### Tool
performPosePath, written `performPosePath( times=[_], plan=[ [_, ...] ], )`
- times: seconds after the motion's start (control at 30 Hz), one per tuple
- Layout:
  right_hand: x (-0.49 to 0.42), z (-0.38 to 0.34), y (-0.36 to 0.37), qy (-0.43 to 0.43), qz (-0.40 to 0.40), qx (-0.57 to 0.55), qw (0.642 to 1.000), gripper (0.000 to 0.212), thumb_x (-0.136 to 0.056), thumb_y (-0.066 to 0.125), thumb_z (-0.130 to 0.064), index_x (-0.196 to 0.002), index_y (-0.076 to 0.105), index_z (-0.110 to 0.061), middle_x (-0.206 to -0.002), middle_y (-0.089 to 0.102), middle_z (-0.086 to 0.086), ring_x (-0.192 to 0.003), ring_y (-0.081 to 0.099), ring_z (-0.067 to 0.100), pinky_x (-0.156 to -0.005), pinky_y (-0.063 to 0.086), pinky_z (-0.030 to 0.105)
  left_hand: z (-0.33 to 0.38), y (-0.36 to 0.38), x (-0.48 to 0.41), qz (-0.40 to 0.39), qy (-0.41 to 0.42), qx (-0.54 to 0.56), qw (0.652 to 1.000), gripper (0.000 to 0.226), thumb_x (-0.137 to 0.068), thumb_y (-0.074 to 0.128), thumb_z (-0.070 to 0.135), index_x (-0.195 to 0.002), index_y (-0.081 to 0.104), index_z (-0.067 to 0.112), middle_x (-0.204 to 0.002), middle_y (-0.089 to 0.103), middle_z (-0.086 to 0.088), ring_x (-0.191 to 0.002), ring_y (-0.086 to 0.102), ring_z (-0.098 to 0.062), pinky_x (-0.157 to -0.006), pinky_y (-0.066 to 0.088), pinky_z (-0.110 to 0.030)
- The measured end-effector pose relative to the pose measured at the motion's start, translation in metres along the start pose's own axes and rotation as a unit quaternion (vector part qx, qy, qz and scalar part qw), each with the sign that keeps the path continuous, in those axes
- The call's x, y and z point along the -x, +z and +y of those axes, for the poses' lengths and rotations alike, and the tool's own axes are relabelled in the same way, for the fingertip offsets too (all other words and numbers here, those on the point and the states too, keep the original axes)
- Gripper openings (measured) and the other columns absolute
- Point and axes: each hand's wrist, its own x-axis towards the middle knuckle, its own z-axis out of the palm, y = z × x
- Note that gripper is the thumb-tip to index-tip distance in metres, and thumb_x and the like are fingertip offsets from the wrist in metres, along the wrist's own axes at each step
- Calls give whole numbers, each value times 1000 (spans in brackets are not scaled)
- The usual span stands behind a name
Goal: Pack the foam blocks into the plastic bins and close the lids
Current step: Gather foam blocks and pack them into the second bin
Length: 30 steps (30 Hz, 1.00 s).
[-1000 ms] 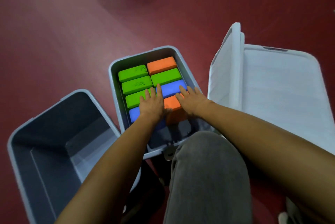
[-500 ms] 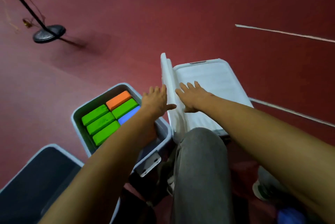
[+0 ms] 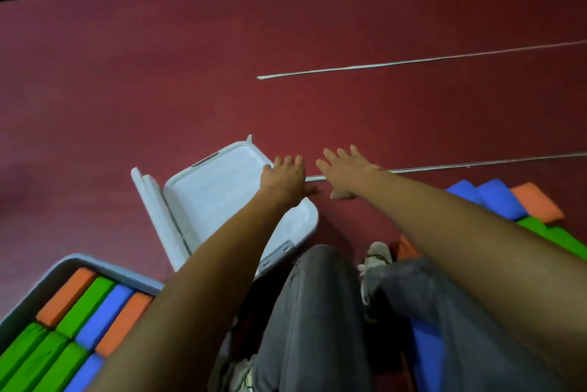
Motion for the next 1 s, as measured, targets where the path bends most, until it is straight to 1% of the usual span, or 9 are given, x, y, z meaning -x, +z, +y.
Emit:
performPosePath(
  times=[0.13,0.23,0.37,0.43,0.53,0.67,0.73,0.87,1.0],
  plan=[
    [26,76,38,73,-23,-50,996,91,-91,64,-45,-159,11,-16,-166,3,14,-148,19,40,-119,15,60,80,-6,-38,-9,59,-6,998,87,-85,53,74,-145,33,14,-145,45,-10,-135,40,-32,-107,34,-49],
    [45,123,74,137,-55,-130,980,96,-88,68,-48,-159,12,-17,-166,5,13,-148,21,39,-119,17,60,137,-1,-61,-18,96,-16,995,88,-83,52,75,-144,33,14,-144,45,-10,-134,41,-32,-105,36,-49],
    [66,172,126,188,-94,-205,956,98,-91,66,-47,-160,5,-16,-167,-4,13,-151,11,41,-120,12,60,206,20,-85,-38,145,-24,988,89,-82,53,76,-143,35,13,-143,47,-11,-132,43,-33,-103,38,-48],
    [72,192,154,205,-106,-230,945,98,-92,64,-48,-161,2,-16,-167,-6,12,-152,9,40,-120,11,59,239,32,-95,-50,168,-30,984,89,-83,53,75,-143,35,12,-144,46,-12,-133,42,-33,-104,37,-49],
    [79,217,196,229,-118,-257,931,96,-92,62,-49,-160,4,-17,-167,-3,12,-150,14,40,-119,14,59,284,50,-112,-77,203,-43,975,88,-85,54,73,-145,32,12,-148,42,-12,-137,39,-32,-106,36,-49],
    [92,244,248,264,-132,-282,913,88,-90,62,-52,-157,15,-18,-164,7,14,-147,20,39,-116,20,57,337,76,-134,-105,249,-69,960,88,-86,56,69,-148,29,13,-147,41,-12,-135,39,-33,-105,36,-49],
    [99,254,274,280,-142,-296,902,89,-90,62,-51,-157,14,-18,-165,6,14,-148,19,39,-117,21,56,360,89,-143,-115,273,-87,951,91,-87,55,69,-152,25,13,-149,39,-12,-136,38,-34,-105,35,-49],
    [117,269,323,314,-173,-322,877,96,-88,64,-56,-158,12,-17,-165,7,14,-148,19,39,-118,22,54,398,117,-157,-139,311,-122,932,91,-89,55,66,-155,17,16,-154,33,-13,-137,36,-36,-106,34,-50],
    [131,278,363,351,-178,-346,852,95,-81,72,-56,-152,23,-15,-156,24,12,-144,29,36,-112,31,54,429,143,-161,-151,352,-164,909,91,-90,62,57,-157,14,20,-156,27,-12,-141,30,-36,-107,34,-51]
  ],
)
